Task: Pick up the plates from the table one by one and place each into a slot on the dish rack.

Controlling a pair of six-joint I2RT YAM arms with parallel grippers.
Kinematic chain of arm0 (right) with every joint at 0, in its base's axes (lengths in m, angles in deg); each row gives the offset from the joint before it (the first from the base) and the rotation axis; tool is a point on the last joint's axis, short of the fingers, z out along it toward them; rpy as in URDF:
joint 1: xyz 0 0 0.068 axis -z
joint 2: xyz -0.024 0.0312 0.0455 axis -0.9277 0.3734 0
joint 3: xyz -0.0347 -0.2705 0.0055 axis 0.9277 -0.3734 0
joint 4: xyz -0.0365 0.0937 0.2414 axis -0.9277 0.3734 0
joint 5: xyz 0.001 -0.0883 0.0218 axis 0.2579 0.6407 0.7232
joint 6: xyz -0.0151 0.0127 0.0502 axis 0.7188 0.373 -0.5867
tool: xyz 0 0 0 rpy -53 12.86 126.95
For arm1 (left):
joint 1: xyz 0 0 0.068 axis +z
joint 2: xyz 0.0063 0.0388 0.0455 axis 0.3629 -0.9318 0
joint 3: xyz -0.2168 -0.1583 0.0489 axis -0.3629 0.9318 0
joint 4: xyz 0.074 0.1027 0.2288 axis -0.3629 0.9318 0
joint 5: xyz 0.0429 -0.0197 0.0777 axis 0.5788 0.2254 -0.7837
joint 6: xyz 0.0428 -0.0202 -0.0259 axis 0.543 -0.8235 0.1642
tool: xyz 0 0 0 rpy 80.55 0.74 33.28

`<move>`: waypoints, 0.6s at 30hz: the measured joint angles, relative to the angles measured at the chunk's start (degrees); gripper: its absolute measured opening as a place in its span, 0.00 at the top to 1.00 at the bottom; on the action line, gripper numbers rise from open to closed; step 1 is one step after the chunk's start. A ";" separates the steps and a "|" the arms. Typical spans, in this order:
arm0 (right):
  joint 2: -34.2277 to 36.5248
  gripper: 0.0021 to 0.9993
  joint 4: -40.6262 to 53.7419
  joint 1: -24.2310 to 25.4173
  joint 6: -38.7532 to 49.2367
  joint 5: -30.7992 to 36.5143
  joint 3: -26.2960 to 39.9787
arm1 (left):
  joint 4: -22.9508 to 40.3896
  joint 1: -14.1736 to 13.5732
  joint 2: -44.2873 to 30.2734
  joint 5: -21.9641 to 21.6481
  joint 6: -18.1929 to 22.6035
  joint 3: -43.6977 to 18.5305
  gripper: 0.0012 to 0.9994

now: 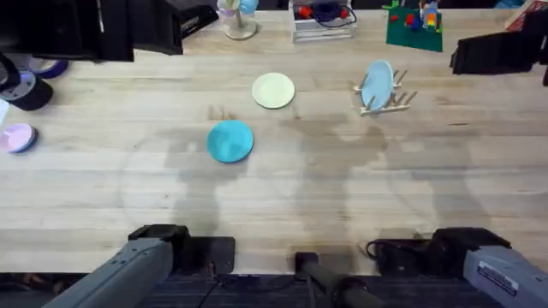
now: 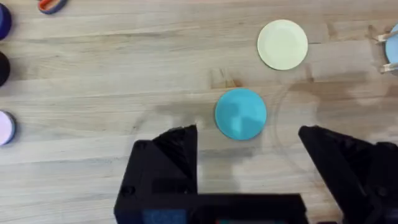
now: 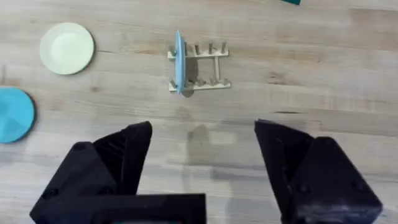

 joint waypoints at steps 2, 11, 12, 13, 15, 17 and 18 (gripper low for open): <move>0.02 0.00 0.00 0.00 0.00 0.01 -0.02 | 0.06 0.00 0.00 0.00 0.00 -0.05 0.01; 0.02 0.00 0.07 0.00 0.00 0.00 0.00 | 0.31 0.00 0.00 0.00 0.00 -0.13 0.01; 0.02 0.00 0.07 0.00 -0.01 0.01 0.00 | 0.36 0.00 0.00 0.00 0.00 -0.13 0.01; 0.02 0.00 0.07 0.00 0.00 0.00 0.00 | 0.36 0.00 0.00 0.00 0.00 -0.15 0.01; 0.02 0.00 0.07 0.00 0.00 0.00 0.00 | 0.36 0.00 0.00 0.00 0.00 -0.15 0.01; 0.02 0.00 0.07 0.00 0.00 0.00 0.00 | 0.36 0.00 0.00 0.00 0.00 -0.15 0.01; 0.02 0.00 0.07 0.00 0.00 0.00 0.00 | 0.36 0.00 0.00 0.00 0.00 -0.15 0.01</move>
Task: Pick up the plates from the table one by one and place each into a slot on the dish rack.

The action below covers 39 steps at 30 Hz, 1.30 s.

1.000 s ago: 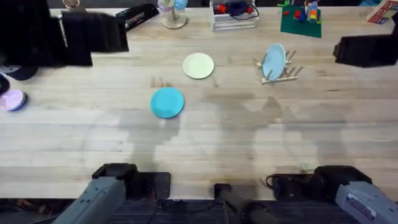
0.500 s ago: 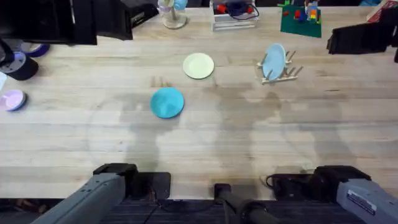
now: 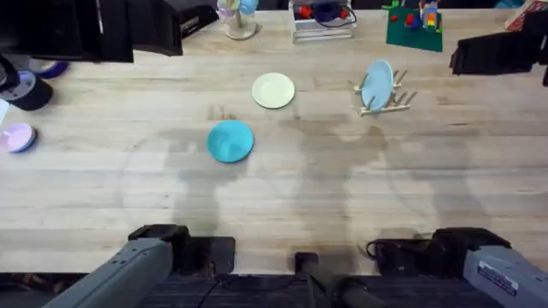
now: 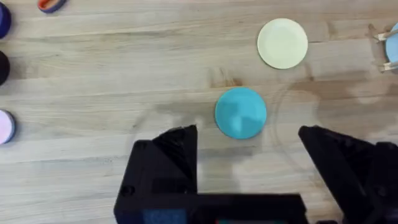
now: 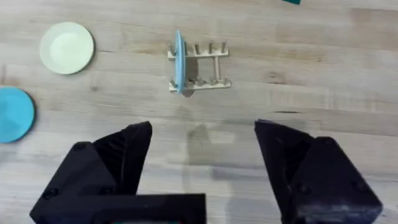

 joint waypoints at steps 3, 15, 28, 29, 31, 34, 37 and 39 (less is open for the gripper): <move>0.00 0.00 0.00 0.00 0.00 0.00 0.00 | -0.02 0.00 0.00 0.13 -0.04 0.00 0.36; 0.00 0.00 0.00 0.00 0.00 0.02 0.00 | -0.26 0.00 0.00 0.37 -2.26 0.00 0.96; 0.00 0.00 0.00 0.00 0.00 0.00 0.00 | -3.53 0.00 -5.80 13.84 -4.13 -0.42 0.96; 0.00 0.00 0.00 0.00 0.00 0.00 0.00 | -4.38 0.00 -7.03 15.52 -4.15 -0.42 0.96; 0.00 0.00 0.00 0.00 0.00 0.00 0.00 | -6.02 0.00 -9.35 18.43 -4.13 -0.42 0.96; 0.00 0.00 0.00 0.00 0.00 0.00 0.00 | -8.72 0.00 -16.59 24.73 -4.11 -0.42 0.96; 0.00 0.01 0.00 0.00 0.00 0.00 0.00 | -9.43 0.00 -20.33 27.41 -3.59 -0.42 0.96; 0.00 0.00 0.00 0.00 0.00 0.00 0.00 | -10.29 0.04 -22.81 29.42 -3.19 -0.42 0.96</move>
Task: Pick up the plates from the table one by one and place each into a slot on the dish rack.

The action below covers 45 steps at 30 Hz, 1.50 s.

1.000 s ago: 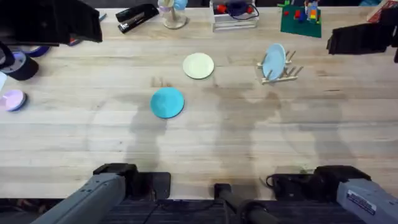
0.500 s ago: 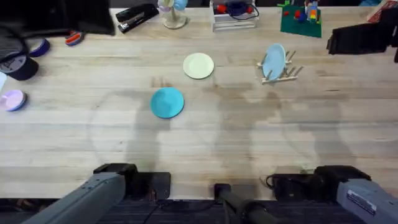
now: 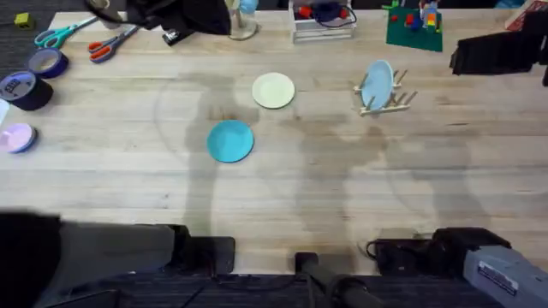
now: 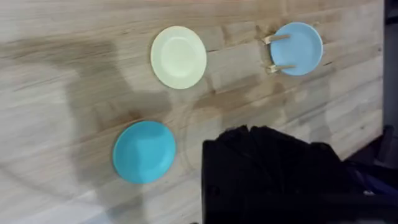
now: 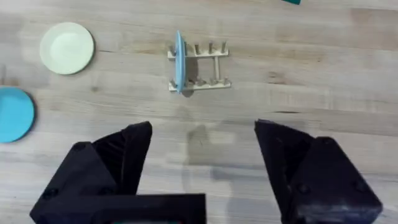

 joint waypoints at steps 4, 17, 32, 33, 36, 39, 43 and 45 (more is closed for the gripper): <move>0.00 0.00 0.00 0.00 0.00 0.01 0.00 | -0.95 0.28 -5.32 4.00 0.75 0.00 0.96; 0.00 0.00 0.00 0.00 0.00 0.00 0.00 | -6.05 3.06 -22.51 11.10 3.43 0.00 0.96; 0.00 0.00 -0.33 0.00 0.00 0.00 0.00 | -18.01 2.95 -24.19 15.56 1.65 9.92 0.96; 0.00 0.00 -0.33 0.00 0.00 0.00 0.00 | -18.06 2.95 -24.19 15.60 1.63 9.92 0.96; 0.00 0.00 -0.33 0.00 0.00 0.00 0.00 | -18.08 2.95 -24.19 15.67 1.61 9.93 0.96; 0.00 0.00 -0.33 0.00 0.00 0.00 0.00 | -18.08 2.95 -24.19 15.80 1.61 9.94 0.96; 0.00 0.00 -0.33 0.00 0.00 0.00 0.00 | -18.65 2.95 -24.19 15.80 1.40 9.97 0.96; 0.00 0.00 -0.33 0.00 0.00 0.00 0.00 | -18.99 2.95 -24.42 15.83 1.17 9.97 0.96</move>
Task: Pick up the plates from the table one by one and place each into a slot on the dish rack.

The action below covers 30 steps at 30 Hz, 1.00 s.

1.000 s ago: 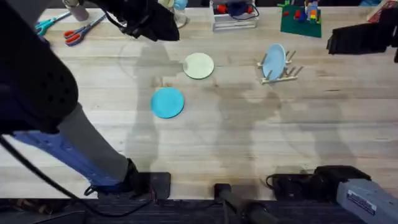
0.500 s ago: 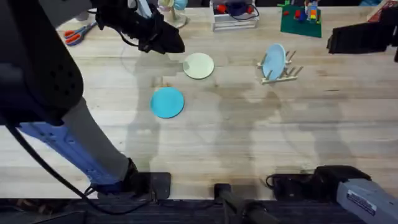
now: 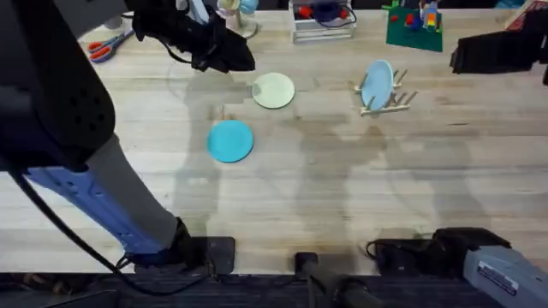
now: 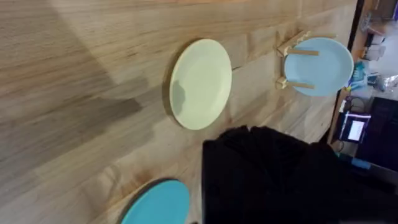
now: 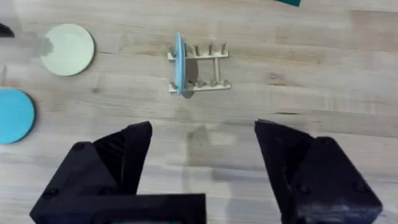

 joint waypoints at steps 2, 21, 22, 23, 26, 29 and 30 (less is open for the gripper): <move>0.00 0.00 0.00 0.00 0.00 0.00 0.00 | -0.48 0.00 -0.98 0.19 -0.20 0.00 0.96; 0.00 0.00 0.00 0.00 0.00 0.00 0.00 | -6.25 -2.14 -14.55 1.31 -3.87 -0.04 0.96; 0.00 0.00 0.00 0.00 0.00 0.00 0.00 | -6.23 -2.14 -14.55 1.27 -3.88 -0.07 0.96; 0.00 0.00 0.00 0.00 0.00 0.00 0.00 | -6.25 -2.14 -14.57 1.26 -3.91 -0.07 0.96; 0.00 0.00 0.00 0.00 0.00 0.00 0.00 | -6.30 -2.14 -14.56 1.26 -4.07 -0.07 0.96; 0.00 0.00 -0.02 0.00 -0.10 -0.81 0.00 | -6.34 -2.14 -14.55 1.26 -4.09 -0.07 0.96; 0.02 0.00 -0.05 0.02 -0.31 -1.42 0.00 | -6.36 -2.14 -14.57 1.26 -4.09 -0.07 0.96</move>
